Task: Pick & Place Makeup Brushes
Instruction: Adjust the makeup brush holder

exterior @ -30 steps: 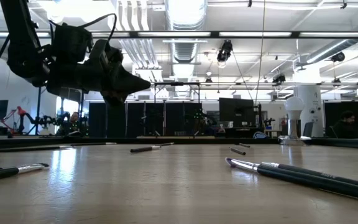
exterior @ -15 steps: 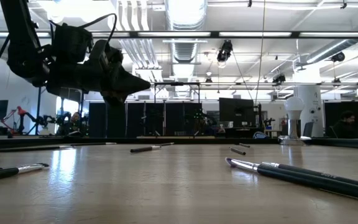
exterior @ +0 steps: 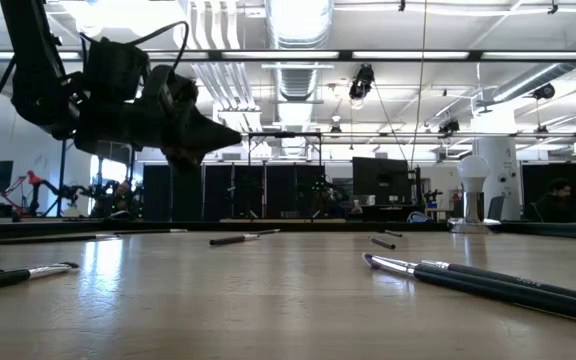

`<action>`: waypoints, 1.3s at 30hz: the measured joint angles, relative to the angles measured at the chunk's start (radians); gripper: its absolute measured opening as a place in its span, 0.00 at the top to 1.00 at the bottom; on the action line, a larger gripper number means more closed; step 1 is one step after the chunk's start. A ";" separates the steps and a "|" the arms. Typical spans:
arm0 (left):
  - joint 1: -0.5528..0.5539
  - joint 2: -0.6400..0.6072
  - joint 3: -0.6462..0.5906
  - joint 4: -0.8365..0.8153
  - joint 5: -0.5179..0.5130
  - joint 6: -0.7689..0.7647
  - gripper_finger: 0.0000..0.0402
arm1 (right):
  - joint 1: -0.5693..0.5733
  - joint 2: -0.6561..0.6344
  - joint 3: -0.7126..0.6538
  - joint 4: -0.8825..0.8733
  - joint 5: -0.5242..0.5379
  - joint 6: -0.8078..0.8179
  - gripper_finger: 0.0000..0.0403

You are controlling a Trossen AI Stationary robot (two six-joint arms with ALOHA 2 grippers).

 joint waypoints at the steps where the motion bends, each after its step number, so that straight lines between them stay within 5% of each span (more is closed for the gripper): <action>1: 0.000 0.000 0.000 -0.006 0.001 0.000 1.00 | -0.014 -0.001 -0.001 0.001 -0.015 -0.044 0.66; 11: 0.000 0.000 -0.006 -0.036 0.016 0.010 1.00 | -0.057 -0.028 -0.116 0.127 -0.118 -0.325 0.64; 25: 0.000 0.000 -0.006 -0.038 0.015 0.017 1.00 | -0.058 -0.189 -0.342 0.326 -0.134 -0.390 0.65; 39: 0.000 0.000 -0.006 -0.040 0.015 0.007 1.00 | -0.059 -0.231 -0.433 0.413 -0.160 -0.413 0.92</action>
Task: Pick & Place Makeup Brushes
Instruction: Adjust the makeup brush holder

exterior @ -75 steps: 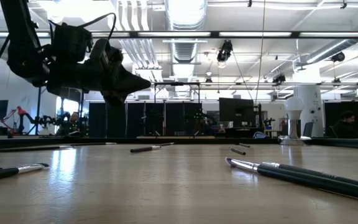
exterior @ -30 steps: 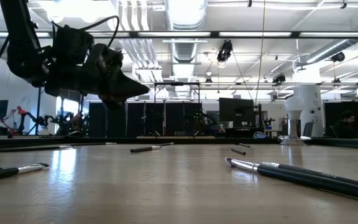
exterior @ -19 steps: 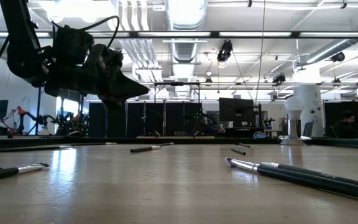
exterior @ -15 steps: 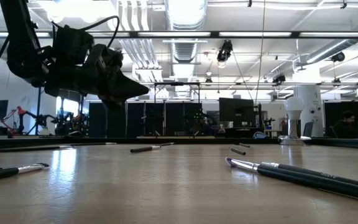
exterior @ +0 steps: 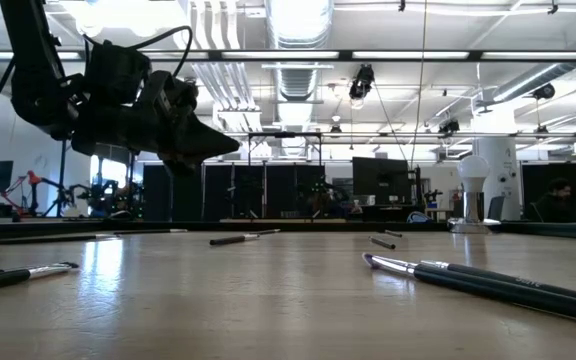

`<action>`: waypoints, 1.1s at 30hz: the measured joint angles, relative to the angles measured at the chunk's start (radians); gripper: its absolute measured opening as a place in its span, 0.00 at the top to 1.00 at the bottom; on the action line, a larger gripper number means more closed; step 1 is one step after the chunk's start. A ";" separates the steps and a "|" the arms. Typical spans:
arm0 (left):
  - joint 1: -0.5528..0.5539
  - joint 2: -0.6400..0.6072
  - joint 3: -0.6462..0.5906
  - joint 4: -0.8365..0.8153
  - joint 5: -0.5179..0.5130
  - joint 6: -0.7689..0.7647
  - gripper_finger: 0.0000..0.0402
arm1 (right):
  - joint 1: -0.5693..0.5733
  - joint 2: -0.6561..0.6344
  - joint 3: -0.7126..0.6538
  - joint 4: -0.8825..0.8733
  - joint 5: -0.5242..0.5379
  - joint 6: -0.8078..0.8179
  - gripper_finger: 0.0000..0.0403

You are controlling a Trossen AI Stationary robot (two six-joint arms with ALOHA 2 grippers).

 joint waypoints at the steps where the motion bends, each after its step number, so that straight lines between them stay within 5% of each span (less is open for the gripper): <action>1: 0.000 0.000 0.000 0.000 0.000 0.000 1.00 | 0.000 0.000 0.004 0.000 0.002 0.003 0.94; 33: 0.000 0.000 0.000 -0.017 0.000 -0.002 1.00 | -0.143 0.002 0.029 0.008 0.061 -0.095 0.96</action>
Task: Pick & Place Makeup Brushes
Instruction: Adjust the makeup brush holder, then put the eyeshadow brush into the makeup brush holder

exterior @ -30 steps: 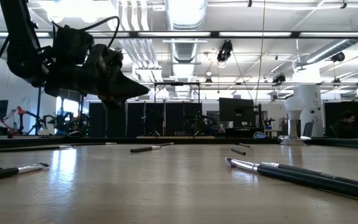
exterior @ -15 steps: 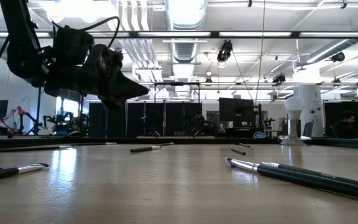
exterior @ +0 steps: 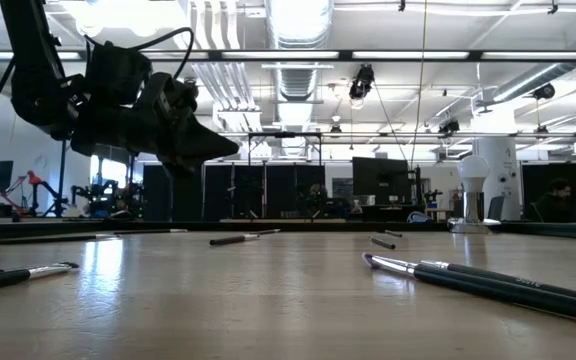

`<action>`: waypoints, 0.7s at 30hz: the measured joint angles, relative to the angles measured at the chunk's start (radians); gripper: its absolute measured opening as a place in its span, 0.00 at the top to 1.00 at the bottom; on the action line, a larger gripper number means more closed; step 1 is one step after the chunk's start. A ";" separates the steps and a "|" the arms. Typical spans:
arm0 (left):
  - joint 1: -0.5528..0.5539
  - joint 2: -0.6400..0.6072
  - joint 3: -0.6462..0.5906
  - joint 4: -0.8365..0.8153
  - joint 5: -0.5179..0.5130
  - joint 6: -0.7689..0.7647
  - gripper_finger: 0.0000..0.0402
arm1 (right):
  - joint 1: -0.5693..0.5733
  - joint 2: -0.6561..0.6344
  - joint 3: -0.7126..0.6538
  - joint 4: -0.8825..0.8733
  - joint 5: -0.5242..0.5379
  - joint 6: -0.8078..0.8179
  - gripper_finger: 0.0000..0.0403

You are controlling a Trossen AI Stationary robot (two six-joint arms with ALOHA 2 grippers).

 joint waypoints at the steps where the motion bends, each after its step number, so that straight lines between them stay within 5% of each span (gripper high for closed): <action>1: 0.000 0.000 0.000 -0.002 0.000 0.000 1.00 | -0.004 0.000 0.000 0.000 0.000 0.000 0.95; 13: 0.000 0.000 0.000 -0.004 0.000 -0.004 1.00 | -0.048 0.000 0.037 -0.024 0.004 0.023 0.70; 21: 0.000 0.000 0.000 -0.031 0.000 0.013 1.00 | -0.071 -0.003 0.239 -0.297 0.199 0.052 0.78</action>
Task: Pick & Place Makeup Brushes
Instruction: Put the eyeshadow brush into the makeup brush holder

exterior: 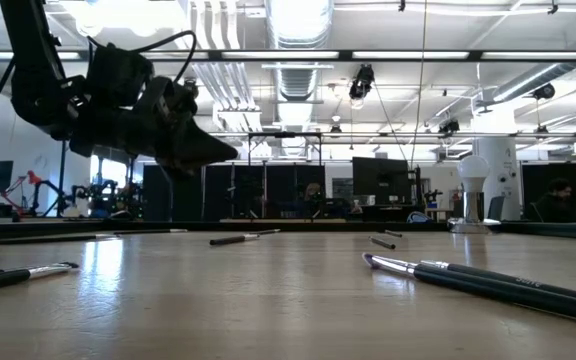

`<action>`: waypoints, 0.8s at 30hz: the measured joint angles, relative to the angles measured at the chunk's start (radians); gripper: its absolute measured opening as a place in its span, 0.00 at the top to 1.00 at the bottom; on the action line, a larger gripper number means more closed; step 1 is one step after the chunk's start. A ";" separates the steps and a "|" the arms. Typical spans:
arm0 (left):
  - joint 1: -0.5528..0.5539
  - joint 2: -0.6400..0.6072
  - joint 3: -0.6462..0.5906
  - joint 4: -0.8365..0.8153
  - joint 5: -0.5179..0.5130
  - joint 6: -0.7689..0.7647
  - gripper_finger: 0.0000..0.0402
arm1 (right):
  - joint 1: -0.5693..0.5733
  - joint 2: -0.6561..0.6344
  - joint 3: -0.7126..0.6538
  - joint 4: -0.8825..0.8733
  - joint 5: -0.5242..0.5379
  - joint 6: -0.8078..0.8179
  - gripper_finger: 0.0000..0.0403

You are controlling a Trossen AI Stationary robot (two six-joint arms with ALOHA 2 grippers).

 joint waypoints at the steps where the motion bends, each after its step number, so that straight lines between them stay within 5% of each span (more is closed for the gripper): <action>1: 0.000 0.000 0.000 -0.006 0.000 0.004 1.00 | -0.006 -0.003 0.014 0.005 0.048 -0.008 0.81; 8: 0.000 0.000 0.000 -0.045 0.009 0.011 1.00 | -0.133 -0.019 -0.079 0.267 0.237 -0.215 0.97; 17: 0.000 0.000 0.011 -0.088 -0.015 -0.045 1.00 | -0.446 -0.045 -0.488 1.209 0.245 -0.751 0.98; 24: -0.013 -0.001 0.145 -0.494 -0.187 -0.091 0.97 | -0.640 -0.045 -0.698 1.713 0.243 -0.957 0.98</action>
